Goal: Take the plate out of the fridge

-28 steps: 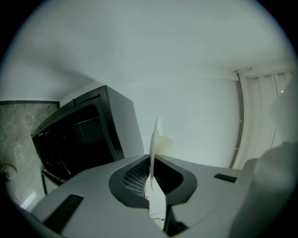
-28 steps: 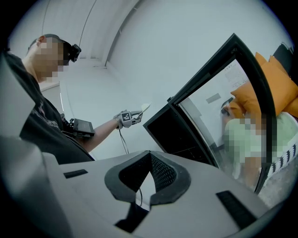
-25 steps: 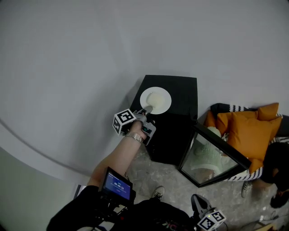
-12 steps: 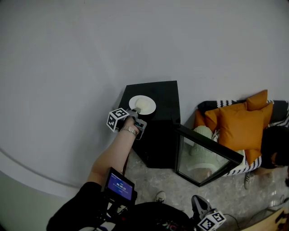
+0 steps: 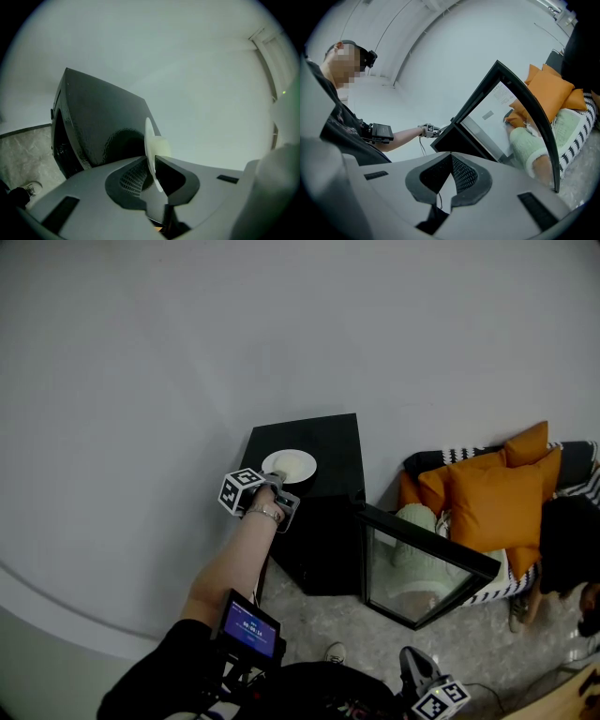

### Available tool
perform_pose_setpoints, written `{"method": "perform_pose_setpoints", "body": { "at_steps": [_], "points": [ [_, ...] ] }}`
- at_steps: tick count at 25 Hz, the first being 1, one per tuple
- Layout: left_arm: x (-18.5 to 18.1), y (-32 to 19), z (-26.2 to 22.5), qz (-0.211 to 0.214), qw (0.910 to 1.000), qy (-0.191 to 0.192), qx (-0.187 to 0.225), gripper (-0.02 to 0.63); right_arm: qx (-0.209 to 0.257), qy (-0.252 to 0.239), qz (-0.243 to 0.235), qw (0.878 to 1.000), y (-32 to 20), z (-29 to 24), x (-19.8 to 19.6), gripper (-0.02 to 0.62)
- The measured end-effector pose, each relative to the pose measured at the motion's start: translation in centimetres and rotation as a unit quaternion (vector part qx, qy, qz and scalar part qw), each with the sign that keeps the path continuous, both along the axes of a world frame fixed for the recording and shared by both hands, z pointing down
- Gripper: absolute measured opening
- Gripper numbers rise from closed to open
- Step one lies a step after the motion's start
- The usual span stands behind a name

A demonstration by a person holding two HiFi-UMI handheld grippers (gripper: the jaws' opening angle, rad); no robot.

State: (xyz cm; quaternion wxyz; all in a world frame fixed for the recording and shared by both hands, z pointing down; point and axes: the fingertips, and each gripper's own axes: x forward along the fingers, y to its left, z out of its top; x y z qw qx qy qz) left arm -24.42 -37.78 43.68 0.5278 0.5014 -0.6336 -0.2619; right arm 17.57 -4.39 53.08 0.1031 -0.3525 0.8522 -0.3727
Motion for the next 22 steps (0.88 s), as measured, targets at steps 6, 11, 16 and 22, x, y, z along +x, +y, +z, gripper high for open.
{"method": "perform_pose_setpoints", "body": {
  "at_steps": [6,11,16,22],
  "points": [
    [0.1,0.3,-0.2,0.022,0.9990,-0.030,-0.025,0.164,0.005,0.001,-0.007,1.000,0.2,0.0,-0.4,0.003],
    [-0.4,1.0,-0.3,0.022,0.9984,-0.043,-0.029,0.179,0.003,-0.001,-0.007,1.000,0.4,-0.1,-0.2,0.003],
    [0.3,1.3,-0.7,0.047,0.9969,-0.048,-0.041,0.241,0.003,-0.005,-0.012,1.000,0.4,-0.3,-0.5,0.003],
    [0.8,1.3,-1.6,0.068,0.9940,-0.062,-0.060,0.395,0.004,-0.013,-0.014,1.000,0.5,-0.2,-0.4,0.003]
  ]
}}
